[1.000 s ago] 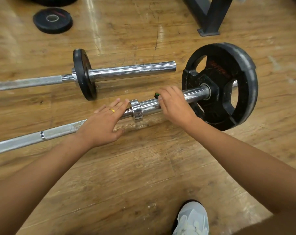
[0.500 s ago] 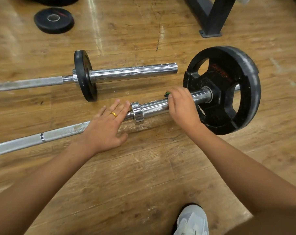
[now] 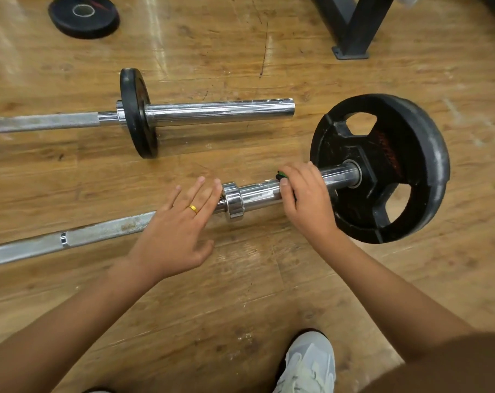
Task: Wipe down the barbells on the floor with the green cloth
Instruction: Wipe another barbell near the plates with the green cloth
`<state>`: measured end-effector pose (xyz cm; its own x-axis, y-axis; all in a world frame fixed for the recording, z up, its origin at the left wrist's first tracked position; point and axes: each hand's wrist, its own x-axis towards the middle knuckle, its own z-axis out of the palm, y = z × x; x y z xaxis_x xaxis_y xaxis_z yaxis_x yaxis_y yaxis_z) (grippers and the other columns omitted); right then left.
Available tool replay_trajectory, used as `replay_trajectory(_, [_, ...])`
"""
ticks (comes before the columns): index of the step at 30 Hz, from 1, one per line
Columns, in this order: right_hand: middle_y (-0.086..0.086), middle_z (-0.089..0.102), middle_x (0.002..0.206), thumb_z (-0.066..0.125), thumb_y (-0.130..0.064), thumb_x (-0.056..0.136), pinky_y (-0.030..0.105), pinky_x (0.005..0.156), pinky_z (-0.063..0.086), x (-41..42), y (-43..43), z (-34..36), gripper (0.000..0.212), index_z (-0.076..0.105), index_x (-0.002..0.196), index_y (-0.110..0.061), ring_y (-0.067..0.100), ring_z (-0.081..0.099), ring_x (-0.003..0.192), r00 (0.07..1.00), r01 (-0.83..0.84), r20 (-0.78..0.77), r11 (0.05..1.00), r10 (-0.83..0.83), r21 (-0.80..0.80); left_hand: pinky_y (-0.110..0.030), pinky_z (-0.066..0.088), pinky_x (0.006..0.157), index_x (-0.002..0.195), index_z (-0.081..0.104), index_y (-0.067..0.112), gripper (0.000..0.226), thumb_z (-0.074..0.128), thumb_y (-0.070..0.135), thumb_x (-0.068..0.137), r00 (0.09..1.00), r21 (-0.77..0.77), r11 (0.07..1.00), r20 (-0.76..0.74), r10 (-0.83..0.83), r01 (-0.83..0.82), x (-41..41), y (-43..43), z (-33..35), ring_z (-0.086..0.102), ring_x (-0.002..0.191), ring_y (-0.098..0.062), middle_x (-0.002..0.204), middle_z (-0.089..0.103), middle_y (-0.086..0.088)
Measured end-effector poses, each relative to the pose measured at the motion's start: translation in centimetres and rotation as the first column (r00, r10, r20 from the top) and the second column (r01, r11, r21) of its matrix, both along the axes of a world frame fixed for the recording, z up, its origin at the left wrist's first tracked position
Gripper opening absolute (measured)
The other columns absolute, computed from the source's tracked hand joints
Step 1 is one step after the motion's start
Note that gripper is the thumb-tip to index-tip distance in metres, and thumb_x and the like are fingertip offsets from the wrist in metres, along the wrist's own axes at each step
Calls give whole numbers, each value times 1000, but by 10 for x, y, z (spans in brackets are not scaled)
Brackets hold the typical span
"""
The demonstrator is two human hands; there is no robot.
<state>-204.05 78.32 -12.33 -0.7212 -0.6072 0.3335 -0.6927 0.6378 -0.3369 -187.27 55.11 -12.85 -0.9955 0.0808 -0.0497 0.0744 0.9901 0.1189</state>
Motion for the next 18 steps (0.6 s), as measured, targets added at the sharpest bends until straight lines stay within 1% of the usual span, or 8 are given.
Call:
replay_trajectory(2, [6,66,114,44,-18,104,38,113,34,-3,9,2,29,64,121,-6,21,56,110,999,-14,-41,1000,14,13,-51,19,124,162,5,10,100,49,53,84,1000,-22,1000,-16,-13,12,7,6,0,6,157,-24,170,7,-4])
replay_trajectory(4, [8,67,113,45,-18,103,39,109,38,1,13,3,30,66,120,-4,24,58,109,997,54,-63,999,-53,9,-52,19,124,162,6,9,99,48,52,84,999,-47,999,-23,-24,23,13,12,0,7,157,-24,170,7,-5])
replay_trajectory(6, [10,66,116,44,-18,103,42,111,37,17,13,0,31,65,121,-3,26,57,113,993,105,-51,994,-106,-12,-52,18,124,162,7,8,99,49,51,83,999,-57,998,-31,-38,36,19,16,-1,9,156,-25,170,8,-6])
replay_trajectory(8, [13,62,124,43,-16,104,48,113,36,33,17,-6,32,61,126,0,29,54,121,998,53,-33,999,-53,-12,-52,18,123,162,9,7,99,52,50,82,998,-70,997,-39,-47,44,25,20,-2,10,156,-26,170,7,-7])
replay_trajectory(11, [14,59,130,40,-16,105,50,119,29,37,33,-7,35,58,131,0,32,50,128,999,-9,-44,999,10,32,-53,20,122,161,11,7,100,54,48,82,997,-82,995,-45,-57,53,32,25,-4,9,156,-26,170,6,-7])
replay_trajectory(14, [13,58,133,37,-18,106,44,125,14,49,34,-6,37,57,132,-1,29,46,134,996,88,-19,996,-88,-6,-54,20,122,161,10,6,98,52,48,83,996,-99,993,-49,-72,67,36,30,-5,8,156,-27,170,5,-8])
replay_trajectory(16, [13,58,135,38,-17,106,43,125,12,62,29,-8,37,56,134,-1,28,43,137,997,73,-11,997,-74,-21,-55,21,122,161,9,6,98,51,48,83,995,-107,991,-52,-82,77,40,31,-5,7,157,-28,170,4,-9])
replay_trajectory(18, [13,58,135,38,-17,106,42,125,12,65,30,-8,37,56,134,-1,28,44,136,999,15,-36,1000,-14,16,-55,21,122,161,9,6,99,53,48,83,994,-108,991,-58,-89,82,42,32,-5,7,157,-28,170,4,-10])
